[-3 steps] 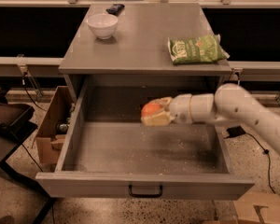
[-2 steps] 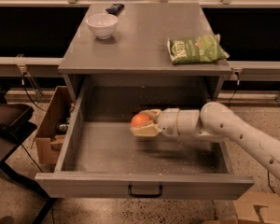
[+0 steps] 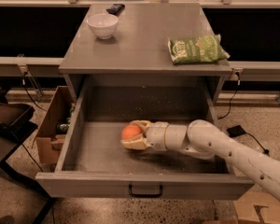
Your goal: Place orange into top drawer
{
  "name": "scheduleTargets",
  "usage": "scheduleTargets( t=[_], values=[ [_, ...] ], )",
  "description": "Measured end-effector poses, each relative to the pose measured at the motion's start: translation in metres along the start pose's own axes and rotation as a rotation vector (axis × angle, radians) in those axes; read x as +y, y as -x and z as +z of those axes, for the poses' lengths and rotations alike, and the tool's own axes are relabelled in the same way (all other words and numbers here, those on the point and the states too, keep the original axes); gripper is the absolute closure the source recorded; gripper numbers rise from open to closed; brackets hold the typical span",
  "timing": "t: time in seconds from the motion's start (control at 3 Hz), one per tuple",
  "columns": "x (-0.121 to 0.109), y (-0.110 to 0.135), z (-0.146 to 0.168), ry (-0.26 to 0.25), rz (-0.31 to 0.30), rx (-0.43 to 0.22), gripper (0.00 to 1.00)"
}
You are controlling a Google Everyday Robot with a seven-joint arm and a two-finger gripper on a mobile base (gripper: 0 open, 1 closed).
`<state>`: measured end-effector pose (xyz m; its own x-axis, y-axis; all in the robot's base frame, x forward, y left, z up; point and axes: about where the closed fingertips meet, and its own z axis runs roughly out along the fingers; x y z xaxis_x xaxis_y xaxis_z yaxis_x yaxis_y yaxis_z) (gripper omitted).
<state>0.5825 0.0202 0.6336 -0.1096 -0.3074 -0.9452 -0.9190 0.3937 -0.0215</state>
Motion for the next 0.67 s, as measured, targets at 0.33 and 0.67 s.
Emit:
scheduleTargets(
  t=[0.33,0.67],
  values=[
    [0.0010,0.0000,0.0021,-0.001,-0.003,0.000,0.79],
    [0.0011,0.0000,0.0021,-0.001,-0.003,0.000,0.54]
  ],
)
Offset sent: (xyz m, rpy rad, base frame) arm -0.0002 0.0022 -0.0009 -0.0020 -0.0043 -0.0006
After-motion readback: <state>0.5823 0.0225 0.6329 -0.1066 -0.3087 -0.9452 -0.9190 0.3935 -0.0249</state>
